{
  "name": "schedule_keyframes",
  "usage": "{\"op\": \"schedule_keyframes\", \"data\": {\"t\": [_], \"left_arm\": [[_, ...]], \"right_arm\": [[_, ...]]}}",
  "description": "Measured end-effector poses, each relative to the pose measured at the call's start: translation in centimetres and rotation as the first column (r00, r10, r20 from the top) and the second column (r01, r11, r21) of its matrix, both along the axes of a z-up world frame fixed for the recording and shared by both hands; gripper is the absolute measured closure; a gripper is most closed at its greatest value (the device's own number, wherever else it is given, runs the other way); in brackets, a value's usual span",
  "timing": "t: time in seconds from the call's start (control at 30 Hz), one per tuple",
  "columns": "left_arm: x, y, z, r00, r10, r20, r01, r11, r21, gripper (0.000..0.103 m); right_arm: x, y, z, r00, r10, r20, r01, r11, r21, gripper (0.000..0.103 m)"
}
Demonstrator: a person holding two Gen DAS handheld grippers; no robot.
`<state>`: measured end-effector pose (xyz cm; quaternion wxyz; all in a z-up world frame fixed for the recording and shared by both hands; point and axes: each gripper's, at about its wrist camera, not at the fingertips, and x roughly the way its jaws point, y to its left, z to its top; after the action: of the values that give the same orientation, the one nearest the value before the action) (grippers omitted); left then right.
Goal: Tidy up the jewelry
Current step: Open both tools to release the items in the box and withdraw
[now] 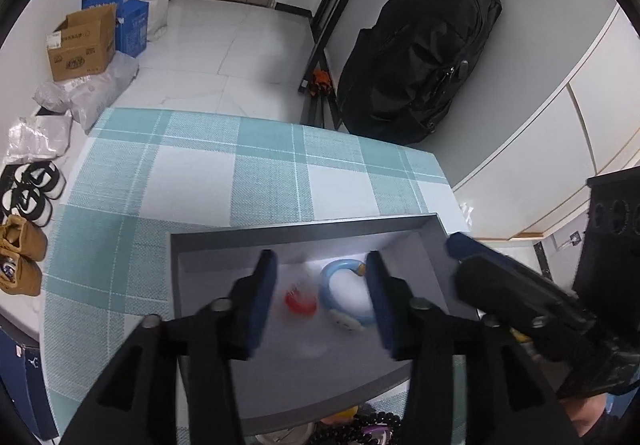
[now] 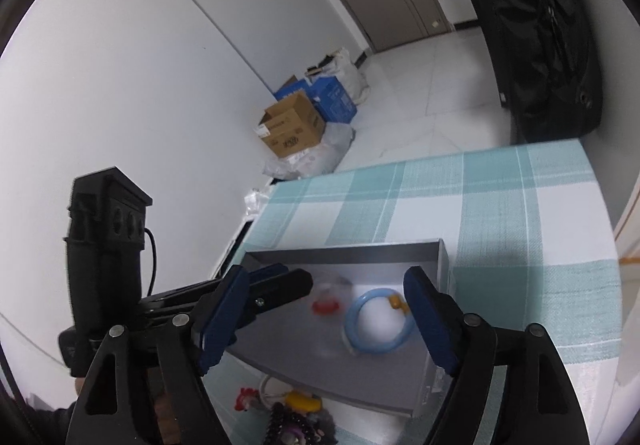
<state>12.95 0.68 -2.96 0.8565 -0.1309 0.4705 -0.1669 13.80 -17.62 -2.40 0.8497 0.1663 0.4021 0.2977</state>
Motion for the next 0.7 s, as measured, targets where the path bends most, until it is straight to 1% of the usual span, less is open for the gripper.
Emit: {"op": "schedule_keyframes", "data": {"t": [0.1,0.17,0.27,0.37,0.5,0.7], "left_arm": [[-0.5,0.2,0.2,1.0,0.007,0.011,-0.007,1.0,0.005,0.058],[-0.9,0.3,0.4,1.0,0.007,0.011,-0.007,1.0,0.015,0.058],[-1.7,0.3,0.9,0.999,0.017,0.037,-0.018,0.999,0.04,0.058],[-2.6,0.5,1.6,0.998,0.026,0.062,-0.029,0.998,0.047,0.058],[-3.7,0.6,2.2,0.995,0.034,0.094,-0.042,0.996,0.083,0.058],[-5.3,1.8,2.4,0.991,0.072,0.109,-0.085,0.989,0.118,0.056]], "right_arm": [[-0.6,-0.9,0.6,0.999,-0.022,0.028,0.021,1.0,0.008,0.018],[-1.0,-1.4,0.8,0.999,-0.035,0.026,0.035,0.999,0.007,0.015],[-1.8,-1.9,1.1,0.998,-0.054,0.028,0.054,0.999,0.0,0.01],[-2.7,-2.4,1.9,0.996,-0.068,0.059,0.068,0.998,-0.003,0.007],[-3.8,-3.0,2.7,0.992,-0.094,0.081,0.094,0.996,0.009,0.004],[-5.3,-2.0,3.5,0.99,-0.07,0.121,0.076,0.996,-0.043,0.001]]}}
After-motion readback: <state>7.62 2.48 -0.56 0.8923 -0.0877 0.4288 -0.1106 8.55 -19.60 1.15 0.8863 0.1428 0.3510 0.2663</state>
